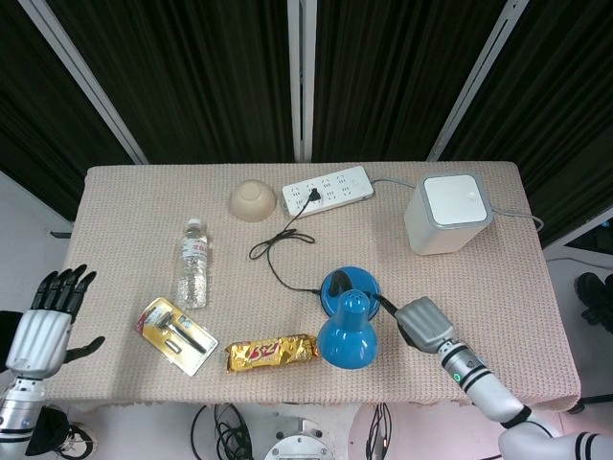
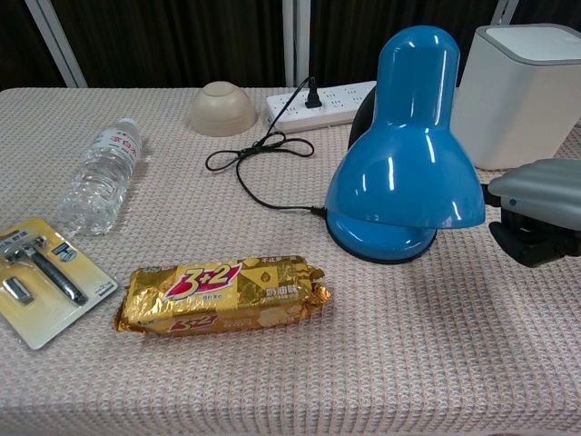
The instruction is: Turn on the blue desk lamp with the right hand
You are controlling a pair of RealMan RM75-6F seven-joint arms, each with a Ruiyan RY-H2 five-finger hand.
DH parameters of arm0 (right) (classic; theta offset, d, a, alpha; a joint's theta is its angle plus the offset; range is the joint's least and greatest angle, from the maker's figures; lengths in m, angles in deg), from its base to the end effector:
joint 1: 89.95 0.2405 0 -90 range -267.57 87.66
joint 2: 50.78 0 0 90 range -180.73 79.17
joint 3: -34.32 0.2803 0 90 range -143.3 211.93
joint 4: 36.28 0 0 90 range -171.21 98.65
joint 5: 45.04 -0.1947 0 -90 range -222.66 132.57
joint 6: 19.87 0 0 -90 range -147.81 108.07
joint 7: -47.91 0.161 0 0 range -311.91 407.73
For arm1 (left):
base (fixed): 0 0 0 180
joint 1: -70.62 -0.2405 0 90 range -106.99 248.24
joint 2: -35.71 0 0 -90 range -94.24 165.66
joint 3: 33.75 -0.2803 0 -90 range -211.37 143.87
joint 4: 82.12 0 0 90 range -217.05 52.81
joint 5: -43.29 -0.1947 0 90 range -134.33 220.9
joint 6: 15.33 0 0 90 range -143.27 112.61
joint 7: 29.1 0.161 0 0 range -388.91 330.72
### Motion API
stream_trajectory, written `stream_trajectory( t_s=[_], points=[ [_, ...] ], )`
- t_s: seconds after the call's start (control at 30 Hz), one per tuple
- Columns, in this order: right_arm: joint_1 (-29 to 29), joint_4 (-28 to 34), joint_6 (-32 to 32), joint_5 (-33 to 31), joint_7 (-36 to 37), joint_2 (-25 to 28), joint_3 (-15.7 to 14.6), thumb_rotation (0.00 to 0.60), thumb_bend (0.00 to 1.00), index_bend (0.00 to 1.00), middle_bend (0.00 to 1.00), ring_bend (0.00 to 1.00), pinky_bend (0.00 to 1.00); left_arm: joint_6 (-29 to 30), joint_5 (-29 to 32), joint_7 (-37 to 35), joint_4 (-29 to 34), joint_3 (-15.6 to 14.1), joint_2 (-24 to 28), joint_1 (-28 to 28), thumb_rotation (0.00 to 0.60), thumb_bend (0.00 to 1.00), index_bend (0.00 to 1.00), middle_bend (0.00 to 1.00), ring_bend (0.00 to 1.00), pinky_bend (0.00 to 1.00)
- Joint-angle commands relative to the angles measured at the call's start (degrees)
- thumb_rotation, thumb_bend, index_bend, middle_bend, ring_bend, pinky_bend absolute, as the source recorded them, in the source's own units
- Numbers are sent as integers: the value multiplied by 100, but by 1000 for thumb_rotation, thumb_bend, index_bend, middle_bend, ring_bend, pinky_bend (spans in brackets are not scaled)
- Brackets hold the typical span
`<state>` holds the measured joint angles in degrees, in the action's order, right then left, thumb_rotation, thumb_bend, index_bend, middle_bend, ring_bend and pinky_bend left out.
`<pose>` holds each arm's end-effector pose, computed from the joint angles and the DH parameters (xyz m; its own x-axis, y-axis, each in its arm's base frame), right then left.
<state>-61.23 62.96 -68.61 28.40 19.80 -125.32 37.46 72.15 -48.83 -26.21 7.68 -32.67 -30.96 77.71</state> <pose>-0.2304 -0.2772 0.0264 0.6343 -0.3964 0.6637 -0.7631 -0.4585 0.4555 -0.3084 0.2041 0.1669 0.4457 -0.0321 0.8946 0.8830 -0.1483 -0.4453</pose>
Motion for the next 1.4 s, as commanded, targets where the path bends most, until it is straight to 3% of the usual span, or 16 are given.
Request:
stream_trajectory(
  t_s=[0.03,0.57,1.4],
  points=[
    [105,-37,72,-181,-107,-97,-14,600,786,0,970,911,827,-19,12,-1,-13,1,-7,7,600,42,0,0,0,0],
    [513,-122,135,-996,-474,-375,-92,600,769,0,970,909,827,-27,-17,11,-22,-18,-30,17,600,42,0,0,0,0],
    [502,-208,-266,-1102,-256,-410,-442,600,769,0,970,909,827,-49,16,-35,-53,-11,-36,25,600,43,0,0,0,0]
  ],
)
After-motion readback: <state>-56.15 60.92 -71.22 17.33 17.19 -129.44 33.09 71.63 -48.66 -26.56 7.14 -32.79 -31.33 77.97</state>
